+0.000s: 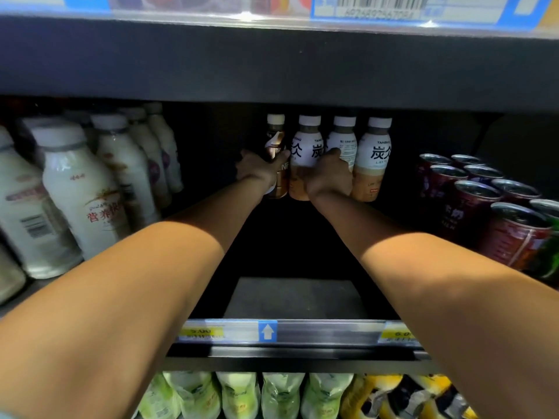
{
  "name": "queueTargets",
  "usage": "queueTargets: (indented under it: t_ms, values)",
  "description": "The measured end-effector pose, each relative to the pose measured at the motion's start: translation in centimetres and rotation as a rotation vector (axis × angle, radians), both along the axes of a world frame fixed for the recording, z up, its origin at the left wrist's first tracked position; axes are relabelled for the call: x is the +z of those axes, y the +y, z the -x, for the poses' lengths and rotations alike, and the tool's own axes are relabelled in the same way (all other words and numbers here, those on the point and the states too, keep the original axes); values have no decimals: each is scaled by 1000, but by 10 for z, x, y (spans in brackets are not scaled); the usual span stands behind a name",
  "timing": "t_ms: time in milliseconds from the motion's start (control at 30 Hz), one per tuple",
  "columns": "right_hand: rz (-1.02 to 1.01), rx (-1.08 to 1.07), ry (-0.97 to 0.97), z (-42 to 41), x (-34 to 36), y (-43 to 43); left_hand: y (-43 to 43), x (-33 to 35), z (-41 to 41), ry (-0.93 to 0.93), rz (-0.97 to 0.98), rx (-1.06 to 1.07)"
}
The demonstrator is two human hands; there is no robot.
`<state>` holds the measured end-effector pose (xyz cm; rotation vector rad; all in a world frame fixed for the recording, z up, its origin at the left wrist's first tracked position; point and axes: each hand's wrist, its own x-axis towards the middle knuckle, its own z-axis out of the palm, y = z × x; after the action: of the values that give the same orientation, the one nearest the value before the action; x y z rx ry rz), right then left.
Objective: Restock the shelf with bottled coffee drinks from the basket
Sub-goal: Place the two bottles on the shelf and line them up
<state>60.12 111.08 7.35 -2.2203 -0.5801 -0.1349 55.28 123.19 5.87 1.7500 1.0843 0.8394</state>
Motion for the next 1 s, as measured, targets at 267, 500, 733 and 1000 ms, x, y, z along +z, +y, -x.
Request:
queueTargets:
  t_ms: [267, 500, 733, 1000]
  values:
    - [-39, -20, -37, 4, -3, 3, 4, -4, -5, -95, 7, -10]
    - [-35, -42, -42, 13, 1, -9, 3, -4, 12, -49, -26, -54]
    - [371, 137, -207, 45, 36, -65, -53, 25, 77, 387, -329, -372]
    - [626, 74, -614, 112, 36, -192, -181, 53, 135, 595, -826, -583]
